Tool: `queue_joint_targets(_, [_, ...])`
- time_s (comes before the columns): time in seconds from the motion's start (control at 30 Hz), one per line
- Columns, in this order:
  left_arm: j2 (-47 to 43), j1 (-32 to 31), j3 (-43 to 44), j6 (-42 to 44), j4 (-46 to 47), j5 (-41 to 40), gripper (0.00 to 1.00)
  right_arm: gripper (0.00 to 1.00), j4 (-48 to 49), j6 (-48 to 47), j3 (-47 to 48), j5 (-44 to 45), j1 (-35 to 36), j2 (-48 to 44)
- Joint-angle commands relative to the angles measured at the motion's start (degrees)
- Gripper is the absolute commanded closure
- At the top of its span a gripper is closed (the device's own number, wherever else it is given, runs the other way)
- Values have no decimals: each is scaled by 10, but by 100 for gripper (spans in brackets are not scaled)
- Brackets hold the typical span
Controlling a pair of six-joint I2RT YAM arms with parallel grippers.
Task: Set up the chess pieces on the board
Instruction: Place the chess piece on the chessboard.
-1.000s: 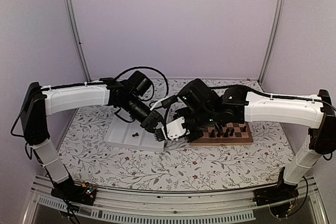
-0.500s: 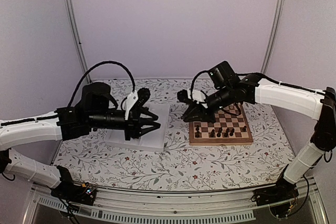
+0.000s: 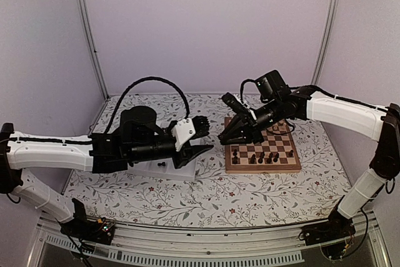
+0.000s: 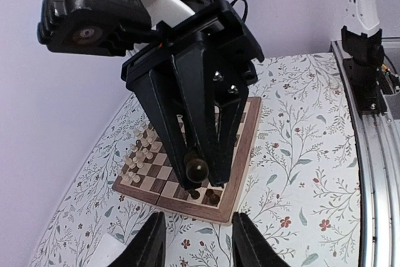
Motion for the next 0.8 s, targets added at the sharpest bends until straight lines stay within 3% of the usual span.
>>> queue_joint_targets(0.0, [13, -9, 24, 18, 23, -18, 61, 90, 3, 6, -5, -29, 1, 5])
queue_joint_targets(0.3, [49, -1, 55, 4, 29, 37, 63, 88, -3, -5, -5, -17, 1, 0])
queue_joint_targets(0.63, [79, 13, 84, -13, 11, 69, 81, 87, -8, -14, -6, -14, 1, -4])
queue_joint_targets(0.77, [85, 20, 88, -28, 3, 63, 83, 87, -8, -18, -8, -13, 1, -8])
